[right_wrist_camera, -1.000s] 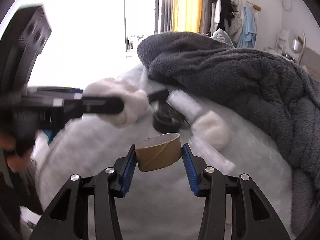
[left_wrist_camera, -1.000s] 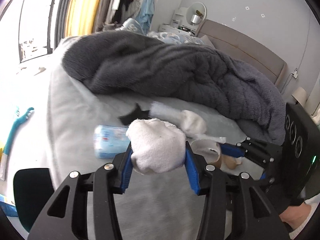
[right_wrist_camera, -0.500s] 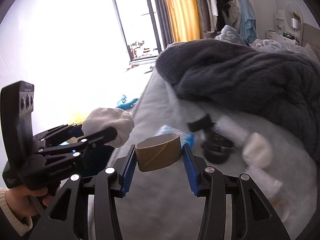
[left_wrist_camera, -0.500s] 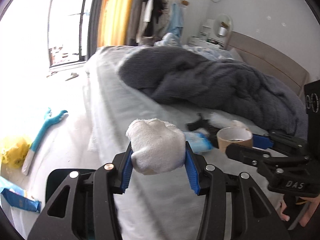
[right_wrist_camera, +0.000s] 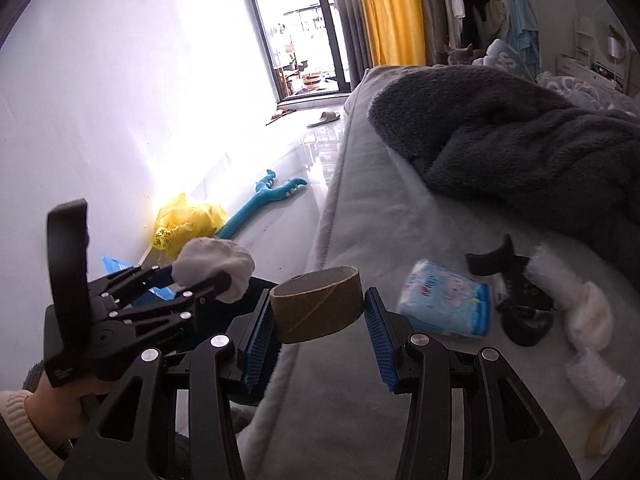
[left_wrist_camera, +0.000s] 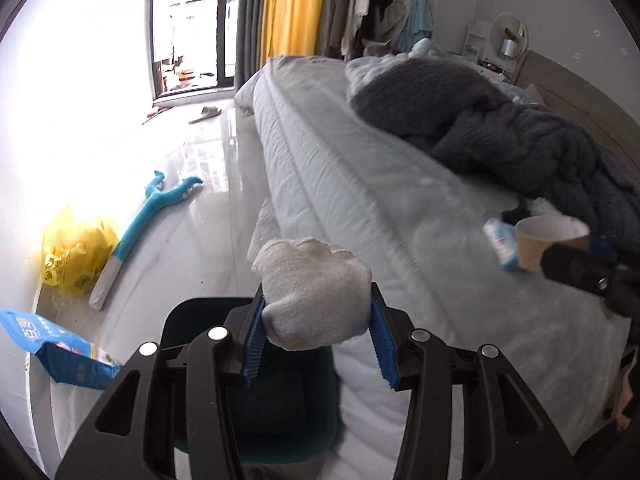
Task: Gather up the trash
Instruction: 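Carry the cloth ball and tape core with both tools over the teal bin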
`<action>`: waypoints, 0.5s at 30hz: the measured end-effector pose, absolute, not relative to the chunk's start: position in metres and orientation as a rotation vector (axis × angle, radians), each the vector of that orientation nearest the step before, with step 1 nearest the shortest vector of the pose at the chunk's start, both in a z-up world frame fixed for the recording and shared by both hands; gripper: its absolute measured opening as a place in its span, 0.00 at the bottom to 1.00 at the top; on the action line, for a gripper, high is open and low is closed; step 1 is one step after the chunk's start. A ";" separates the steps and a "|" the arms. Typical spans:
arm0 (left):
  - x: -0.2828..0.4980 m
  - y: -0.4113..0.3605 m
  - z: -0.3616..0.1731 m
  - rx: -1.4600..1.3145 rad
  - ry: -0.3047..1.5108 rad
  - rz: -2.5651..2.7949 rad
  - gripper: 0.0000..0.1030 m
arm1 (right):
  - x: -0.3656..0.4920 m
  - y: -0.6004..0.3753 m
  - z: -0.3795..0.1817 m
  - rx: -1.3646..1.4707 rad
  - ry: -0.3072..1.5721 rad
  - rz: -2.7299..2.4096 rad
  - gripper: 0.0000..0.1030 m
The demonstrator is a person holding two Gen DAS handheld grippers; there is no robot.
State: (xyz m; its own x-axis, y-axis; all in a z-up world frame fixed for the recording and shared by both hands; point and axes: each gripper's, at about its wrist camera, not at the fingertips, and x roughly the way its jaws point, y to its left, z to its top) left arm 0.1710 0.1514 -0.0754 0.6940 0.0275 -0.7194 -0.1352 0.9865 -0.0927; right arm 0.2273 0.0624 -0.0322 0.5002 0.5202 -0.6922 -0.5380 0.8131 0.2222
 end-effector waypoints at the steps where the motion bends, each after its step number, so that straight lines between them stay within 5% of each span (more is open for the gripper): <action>1: 0.170 0.155 -0.078 -0.146 0.807 0.096 0.48 | 0.227 0.068 -0.033 -0.026 0.831 0.646 0.45; 15: 0.160 0.218 -0.154 -0.231 1.032 0.195 0.49 | 0.218 0.143 -0.045 -0.095 0.874 0.734 0.45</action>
